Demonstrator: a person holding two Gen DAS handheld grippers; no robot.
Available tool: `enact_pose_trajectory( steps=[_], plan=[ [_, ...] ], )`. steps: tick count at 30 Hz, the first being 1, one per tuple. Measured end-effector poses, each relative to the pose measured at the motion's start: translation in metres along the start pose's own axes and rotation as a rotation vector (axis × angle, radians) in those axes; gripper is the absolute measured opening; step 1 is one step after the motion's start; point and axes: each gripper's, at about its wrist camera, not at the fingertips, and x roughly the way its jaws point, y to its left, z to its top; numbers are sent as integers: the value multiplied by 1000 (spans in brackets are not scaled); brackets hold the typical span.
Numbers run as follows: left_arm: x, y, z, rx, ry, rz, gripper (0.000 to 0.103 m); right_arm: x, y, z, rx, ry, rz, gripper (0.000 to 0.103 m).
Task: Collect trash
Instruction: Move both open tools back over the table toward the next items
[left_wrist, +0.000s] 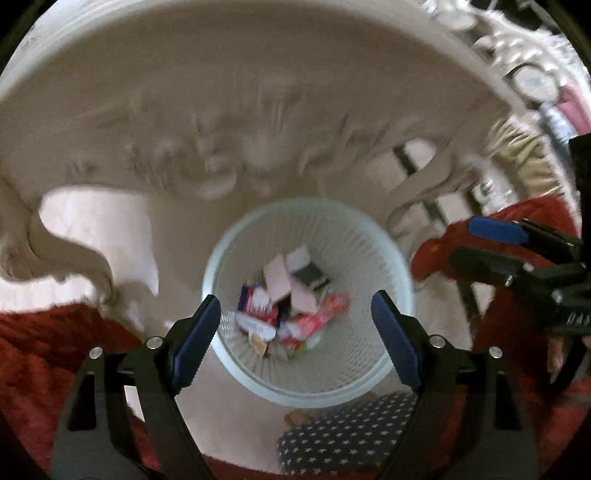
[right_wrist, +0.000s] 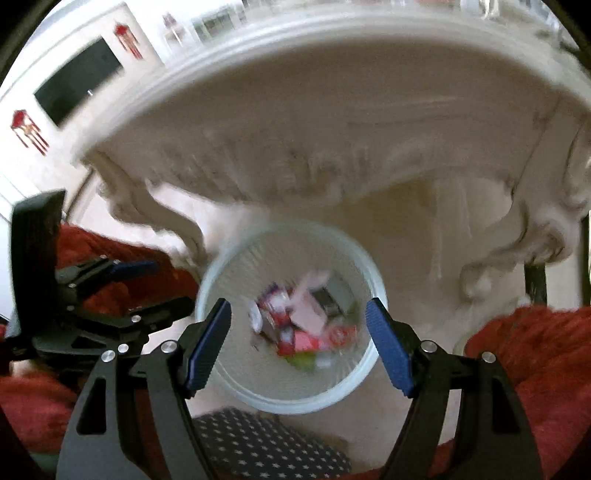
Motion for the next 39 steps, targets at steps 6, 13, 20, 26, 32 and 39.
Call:
enact_pose_trajectory(
  steps=[6,13,20,26,32,39],
  plan=[
    [-94,16,56,50,-213,-52,81,-79,-5,57,-9,-265,-8,81],
    [-128,82,175,79,-391,171,82,-88,-23,162,-40,-422,-99,86],
    [-88,152,284,-51,-372,199,82,-38,-47,284,-32,-391,-129,87],
    [-49,181,330,-24,-292,232,81,7,-75,355,-70,-353,-232,87],
    [-23,194,350,-23,-250,220,82,48,-111,418,-180,-285,-332,87],
    [1,201,369,-19,-202,228,82,83,-129,443,-305,-188,-315,87]
  ],
)
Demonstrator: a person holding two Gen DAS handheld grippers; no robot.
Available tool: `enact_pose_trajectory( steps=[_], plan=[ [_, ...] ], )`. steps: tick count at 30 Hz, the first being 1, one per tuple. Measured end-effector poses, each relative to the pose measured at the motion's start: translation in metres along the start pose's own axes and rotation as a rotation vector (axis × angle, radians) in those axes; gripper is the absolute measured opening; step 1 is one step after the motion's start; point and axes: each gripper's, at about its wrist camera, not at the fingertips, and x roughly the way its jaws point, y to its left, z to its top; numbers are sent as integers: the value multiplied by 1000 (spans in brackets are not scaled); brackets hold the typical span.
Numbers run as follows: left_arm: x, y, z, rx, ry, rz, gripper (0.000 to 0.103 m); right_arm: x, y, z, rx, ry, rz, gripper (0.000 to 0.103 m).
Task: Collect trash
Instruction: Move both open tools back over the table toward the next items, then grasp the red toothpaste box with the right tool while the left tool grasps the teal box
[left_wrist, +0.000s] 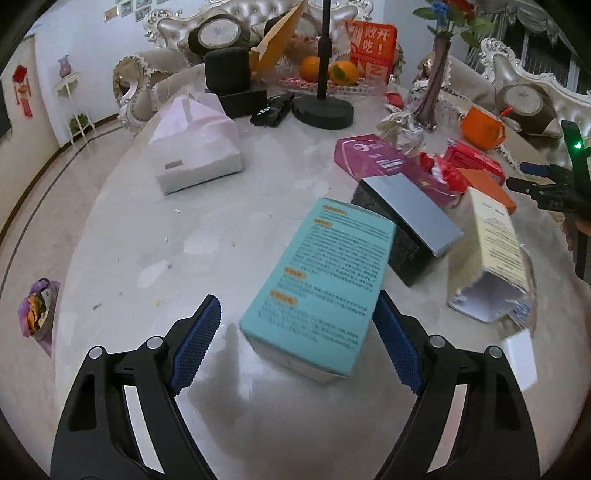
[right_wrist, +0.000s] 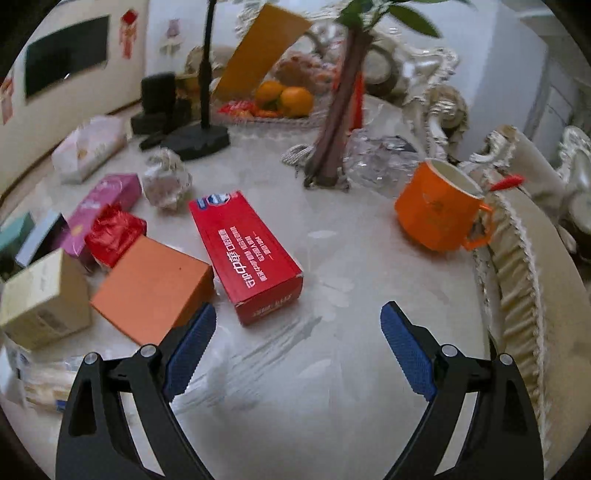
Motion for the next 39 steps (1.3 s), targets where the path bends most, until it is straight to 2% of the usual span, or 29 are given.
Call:
enact_pose_trajectory(
  steps=[7,18,20,21,22,23,24,28,33,39],
  plan=[
    [21,4,16,-31,44,-17,82,33,9,22,-79,25,34,87],
    [33,-2,26,-46,47,14,81,58,2,46,-54,27,64,87],
    [32,-5,24,-32,46,24,75,62,3,49,-68,33,71,86],
    [31,-6,24,-21,42,35,67,66,4,50,-66,49,87,85],
    [30,-6,23,-19,37,41,61,69,3,50,-61,62,96,79],
    [29,-5,23,-22,30,57,47,70,2,50,-39,73,135,63],
    [29,-3,23,-35,31,53,47,69,-1,50,1,85,183,52],
    [25,7,22,-115,18,23,47,61,-1,45,52,93,162,50],
    [8,9,14,-149,-11,-4,47,22,-19,24,190,38,141,50],
    [-33,5,-10,-184,-69,-24,47,-30,-30,-25,289,8,112,50]
  ],
)
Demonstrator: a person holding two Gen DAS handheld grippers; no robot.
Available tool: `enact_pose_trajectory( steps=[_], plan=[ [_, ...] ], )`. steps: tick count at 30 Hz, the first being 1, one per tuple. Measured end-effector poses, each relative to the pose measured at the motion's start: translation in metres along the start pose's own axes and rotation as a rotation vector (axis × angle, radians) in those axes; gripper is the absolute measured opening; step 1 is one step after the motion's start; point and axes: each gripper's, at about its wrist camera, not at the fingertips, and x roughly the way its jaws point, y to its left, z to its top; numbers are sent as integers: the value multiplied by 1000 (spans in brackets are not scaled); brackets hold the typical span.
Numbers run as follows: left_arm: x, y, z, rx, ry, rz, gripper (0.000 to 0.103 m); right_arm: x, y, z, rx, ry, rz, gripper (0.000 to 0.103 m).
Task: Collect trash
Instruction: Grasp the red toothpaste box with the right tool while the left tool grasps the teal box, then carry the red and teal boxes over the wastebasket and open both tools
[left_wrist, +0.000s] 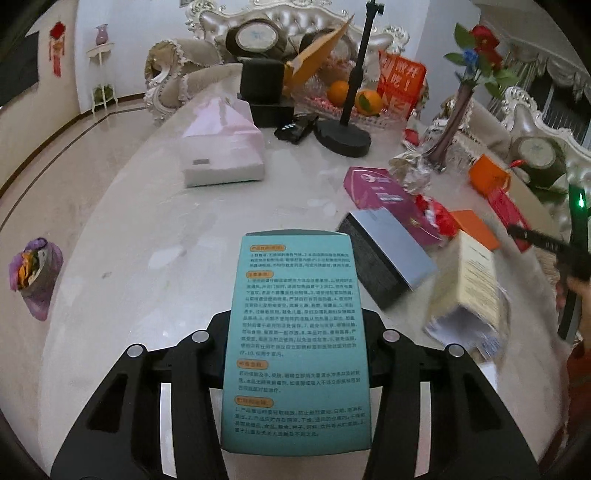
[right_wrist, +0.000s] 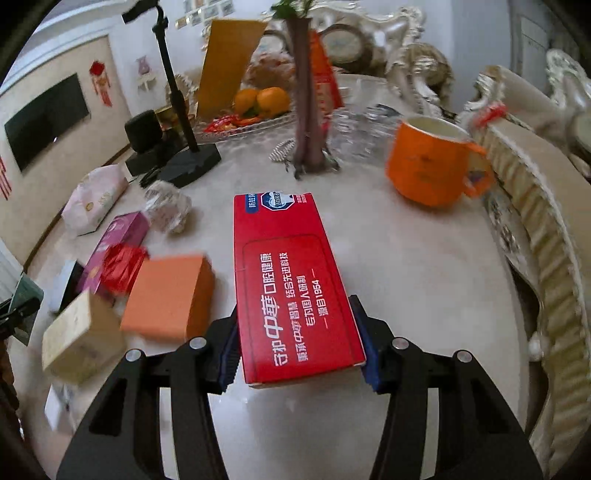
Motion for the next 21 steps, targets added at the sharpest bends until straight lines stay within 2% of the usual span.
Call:
enact_pose_trajectory(
  steps=[3,8,13,16,19,21],
  plan=[
    [-30,-5,-26,11,-25,-10,47,-24,-5,-30,36,-18,30,50],
    [-86,-12,-72,3,-68,-58,47,-88,4,-98,85,-64,96,50],
    [-154,-38,-133,50,-120,-133,47,-163,45,-161,79,-125,165,50],
    [-187,-60,-176,96,-126,-172,47,-207,78,-204,83,-155,243,50],
    [-205,-81,-223,127,-100,-200,47,-231,111,-247,84,-138,288,50],
    [-205,-91,-245,136,-75,-200,47,-233,132,-278,79,-96,304,50]
  ],
)
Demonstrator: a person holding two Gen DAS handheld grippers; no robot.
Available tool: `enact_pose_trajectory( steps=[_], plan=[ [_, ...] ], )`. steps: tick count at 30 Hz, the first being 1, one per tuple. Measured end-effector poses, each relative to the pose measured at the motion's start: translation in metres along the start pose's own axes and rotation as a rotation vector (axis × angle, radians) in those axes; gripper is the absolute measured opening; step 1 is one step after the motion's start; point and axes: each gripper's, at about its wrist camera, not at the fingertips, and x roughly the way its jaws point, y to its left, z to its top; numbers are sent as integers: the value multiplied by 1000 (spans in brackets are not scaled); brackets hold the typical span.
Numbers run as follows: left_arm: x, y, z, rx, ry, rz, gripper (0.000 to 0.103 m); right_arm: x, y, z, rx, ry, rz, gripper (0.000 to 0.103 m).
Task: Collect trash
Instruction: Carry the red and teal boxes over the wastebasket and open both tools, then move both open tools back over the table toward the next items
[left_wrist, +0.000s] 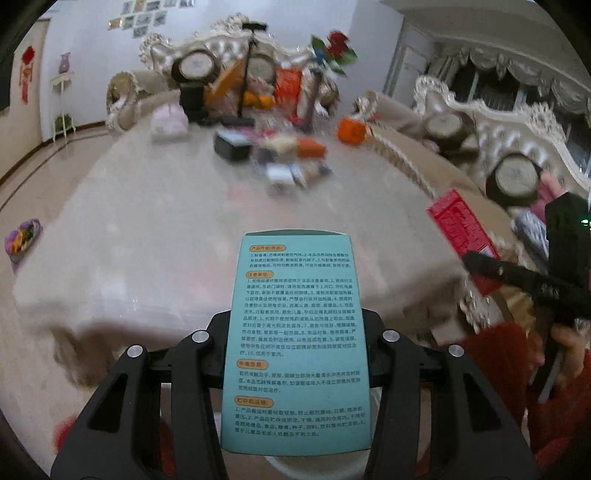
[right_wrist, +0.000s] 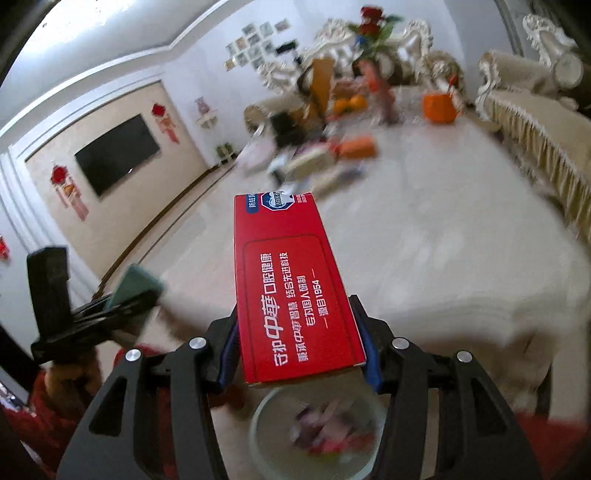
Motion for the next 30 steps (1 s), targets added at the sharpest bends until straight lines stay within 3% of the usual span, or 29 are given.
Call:
enact_pose_trajectory(
  steps=[4,6,8,10,13,19,21,25,28,30],
  plan=[
    [25,-21,-55,2,96,-9,47,29,7,-55,7,130,-53,50],
    [47,-26,-80,-2,136,10,47,56,1,-82,-12,208,-137,50],
    [74,-28,-107,-28,215,25,47,79,-8,-100,-5,272,-189,50],
    [96,-28,-127,-64,300,-6,47,101,-14,-113,-7,352,-217,50],
    [111,-30,-136,-53,359,8,47,119,-13,-119,-43,409,-228,50],
    [125,-34,-144,-4,409,48,49,122,-4,-134,-113,428,-267,51],
    [129,-36,-147,-2,427,54,61,124,-6,-137,-125,426,-276,52],
    [130,-29,-145,-5,415,89,78,118,-11,-143,-109,431,-312,63],
    [128,-26,-145,-19,405,85,81,110,-14,-145,-87,414,-336,75],
    [127,-25,-144,-17,402,83,83,107,-17,-144,-74,403,-344,77]
  ],
)
